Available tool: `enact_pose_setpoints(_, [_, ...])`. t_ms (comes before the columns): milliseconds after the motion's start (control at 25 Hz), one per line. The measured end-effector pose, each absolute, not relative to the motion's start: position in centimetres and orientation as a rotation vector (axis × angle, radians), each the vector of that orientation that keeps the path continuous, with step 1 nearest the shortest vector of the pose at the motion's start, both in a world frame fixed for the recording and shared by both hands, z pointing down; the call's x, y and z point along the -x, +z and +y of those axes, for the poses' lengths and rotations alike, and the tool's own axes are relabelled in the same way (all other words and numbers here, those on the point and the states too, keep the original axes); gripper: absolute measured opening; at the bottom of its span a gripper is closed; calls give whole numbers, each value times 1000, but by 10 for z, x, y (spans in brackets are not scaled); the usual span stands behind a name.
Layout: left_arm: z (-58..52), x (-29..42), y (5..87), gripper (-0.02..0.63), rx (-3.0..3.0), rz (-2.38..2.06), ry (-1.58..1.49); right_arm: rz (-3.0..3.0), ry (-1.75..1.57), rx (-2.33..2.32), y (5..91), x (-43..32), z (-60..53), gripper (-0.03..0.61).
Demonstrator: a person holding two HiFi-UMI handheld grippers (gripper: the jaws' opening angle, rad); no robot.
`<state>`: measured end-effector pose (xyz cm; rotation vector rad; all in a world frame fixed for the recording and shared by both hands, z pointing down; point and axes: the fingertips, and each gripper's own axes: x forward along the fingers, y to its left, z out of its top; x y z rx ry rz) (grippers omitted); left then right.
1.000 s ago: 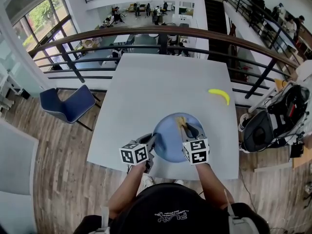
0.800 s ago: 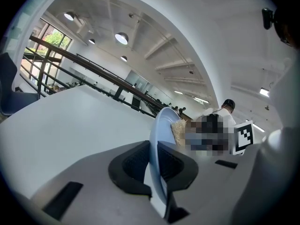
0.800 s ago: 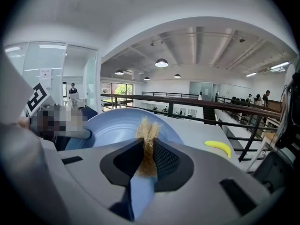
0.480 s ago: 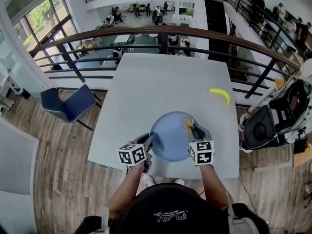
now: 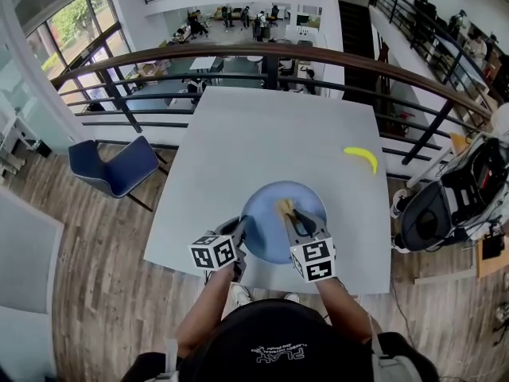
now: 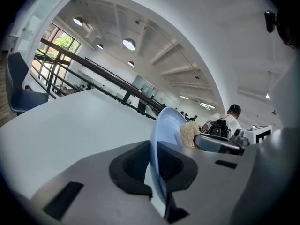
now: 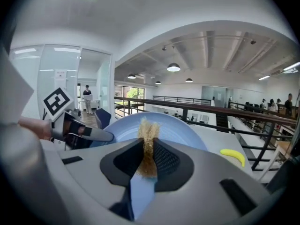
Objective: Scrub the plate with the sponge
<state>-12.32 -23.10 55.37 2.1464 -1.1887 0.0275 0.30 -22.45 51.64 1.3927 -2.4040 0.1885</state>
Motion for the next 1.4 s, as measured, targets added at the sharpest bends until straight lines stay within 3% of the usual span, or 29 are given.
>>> enact_pose_setpoints(440, [-229, 131, 537, 29, -2154, -1218, 10, -2477, 185, -1111, 519, 86, -205, 67])
enact_pose_setpoints(1400, [-234, 129, 542, 31, -2150, -1247, 0, -2314, 263, -1391, 536, -15, -246, 67])
